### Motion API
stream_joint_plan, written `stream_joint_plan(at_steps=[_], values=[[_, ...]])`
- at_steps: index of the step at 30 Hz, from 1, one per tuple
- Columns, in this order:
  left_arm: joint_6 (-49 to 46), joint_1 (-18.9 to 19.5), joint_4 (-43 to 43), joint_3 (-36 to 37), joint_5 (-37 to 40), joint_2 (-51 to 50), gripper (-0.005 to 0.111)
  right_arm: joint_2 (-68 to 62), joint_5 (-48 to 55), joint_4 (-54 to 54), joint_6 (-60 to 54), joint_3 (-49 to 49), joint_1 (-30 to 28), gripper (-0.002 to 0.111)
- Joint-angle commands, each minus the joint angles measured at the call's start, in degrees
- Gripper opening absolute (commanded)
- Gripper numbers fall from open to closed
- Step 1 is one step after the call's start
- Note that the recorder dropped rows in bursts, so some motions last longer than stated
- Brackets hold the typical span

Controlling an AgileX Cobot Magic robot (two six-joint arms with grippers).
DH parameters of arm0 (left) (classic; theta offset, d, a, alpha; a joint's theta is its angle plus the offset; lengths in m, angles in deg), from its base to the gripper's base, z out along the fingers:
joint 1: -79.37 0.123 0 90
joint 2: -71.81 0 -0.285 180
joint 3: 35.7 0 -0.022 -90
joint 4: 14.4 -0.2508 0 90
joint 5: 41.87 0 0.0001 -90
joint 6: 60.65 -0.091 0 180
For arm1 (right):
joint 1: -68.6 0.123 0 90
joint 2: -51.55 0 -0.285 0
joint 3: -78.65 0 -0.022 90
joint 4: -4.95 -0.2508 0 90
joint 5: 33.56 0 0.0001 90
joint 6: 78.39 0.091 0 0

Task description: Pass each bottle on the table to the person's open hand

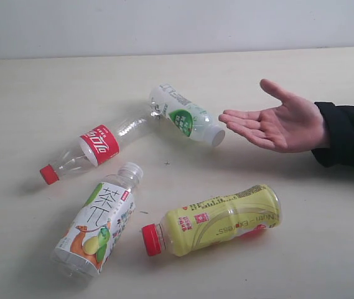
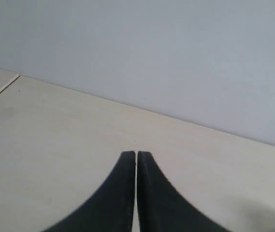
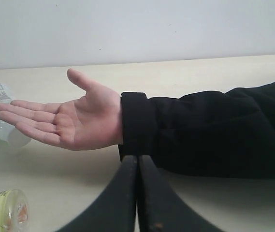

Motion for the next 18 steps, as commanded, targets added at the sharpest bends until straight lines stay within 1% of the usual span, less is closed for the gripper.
stream_joint_plan(at_steps=[1,5,9,13,14,16,18], values=[[-4.44,-3.07,0.38,-2.08,-0.02,-2.00,0.004,-0.20,-0.41,-0.05,0.13,0.26,0.07,0.000],[-8.45,-7.87,0.48,-4.64,2.46,-5.76,0.004,-0.20,-0.41,-0.05,0.13,0.26,0.07,0.000],[-17.35,-13.60,0.48,-7.94,4.14,-10.34,0.004,-0.20,-0.41,-0.05,0.13,0.26,0.07,0.000],[-26.66,-18.66,0.86,-12.43,10.98,-14.25,0.002,-0.20,-0.41,0.06,0.13,0.26,0.07,0.000],[-29.28,-19.45,0.86,-13.15,11.78,-14.90,0.000,-0.20,-0.41,0.06,0.13,0.26,0.07,0.000],[-34.28,-21.00,1.29,-14.29,12.72,-15.61,0.000,-0.20,-0.41,0.06,0.13,0.26,0.07,0.000],[-34.62,-21.71,4.59,-16.02,16.22,-16.31,0.000,-0.20,-0.41,0.06,0.13,0.26,0.07,0.000]])
